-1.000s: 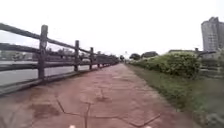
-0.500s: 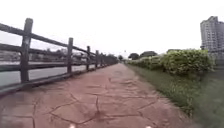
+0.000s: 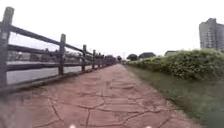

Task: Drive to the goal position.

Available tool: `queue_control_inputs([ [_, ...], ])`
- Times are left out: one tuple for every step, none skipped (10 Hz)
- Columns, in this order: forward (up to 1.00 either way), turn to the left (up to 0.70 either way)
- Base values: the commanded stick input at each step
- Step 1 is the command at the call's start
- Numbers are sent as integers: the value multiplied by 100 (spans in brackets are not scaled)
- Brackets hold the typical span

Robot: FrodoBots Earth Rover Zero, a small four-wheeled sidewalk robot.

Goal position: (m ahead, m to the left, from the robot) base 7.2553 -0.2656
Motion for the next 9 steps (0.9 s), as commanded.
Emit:
queue_control_inputs([
  [100, -38],
  [100, -8],
  [100, -26],
  [100, -8],
  [100, 1],
  [100, -20],
  [100, -8],
  [100, -24],
  [100, -38],
])
